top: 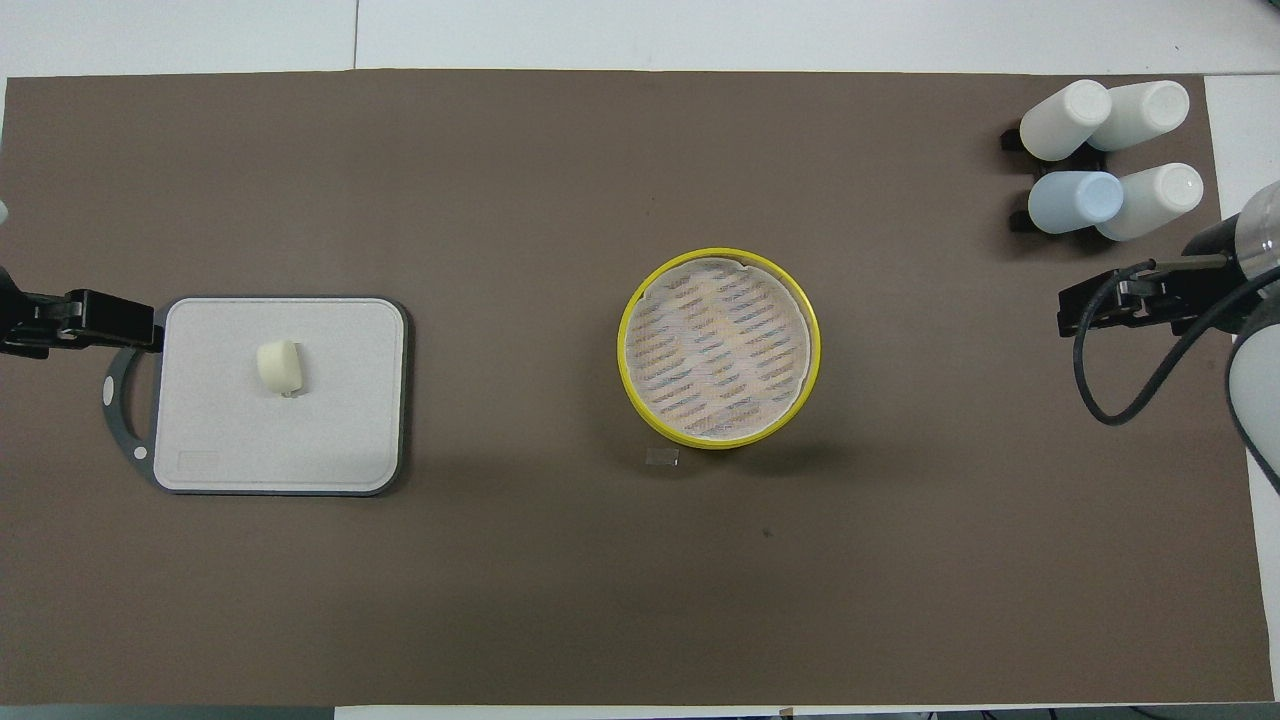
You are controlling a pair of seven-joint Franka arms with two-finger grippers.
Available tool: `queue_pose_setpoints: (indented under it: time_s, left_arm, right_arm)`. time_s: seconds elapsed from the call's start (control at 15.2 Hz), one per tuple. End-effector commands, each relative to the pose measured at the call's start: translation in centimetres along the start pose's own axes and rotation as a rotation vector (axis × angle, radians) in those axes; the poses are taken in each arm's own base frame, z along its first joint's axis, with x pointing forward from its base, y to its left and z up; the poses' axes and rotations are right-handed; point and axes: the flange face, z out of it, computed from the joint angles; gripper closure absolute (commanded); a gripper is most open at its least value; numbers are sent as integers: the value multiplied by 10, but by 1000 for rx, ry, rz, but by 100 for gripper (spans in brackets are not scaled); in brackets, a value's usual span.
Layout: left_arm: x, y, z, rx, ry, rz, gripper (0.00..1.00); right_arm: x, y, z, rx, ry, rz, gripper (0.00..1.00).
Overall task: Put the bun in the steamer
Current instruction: 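Reach the right gripper to the steamer lid while the left gripper reaches the bun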
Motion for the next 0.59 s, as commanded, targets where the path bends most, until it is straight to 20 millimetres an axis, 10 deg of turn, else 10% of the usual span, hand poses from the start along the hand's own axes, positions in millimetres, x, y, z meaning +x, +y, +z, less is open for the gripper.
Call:
queue_pose_setpoints:
  time_s: [0.0, 0.26, 0.53]
  left_arm:
    - [2, 1, -6, -16, -2, -5, 0]
    - [2, 3, -4, -16, -2, -3, 0]
    - [3, -1, 10, -16, 16, -12, 0]
  right_arm:
    - [2, 1, -2, -10, 8, -12, 0]
    - [1, -4, -1, -7, 14, -44, 0]
    - [-1, -101, -8, 16, 32, -120, 0]
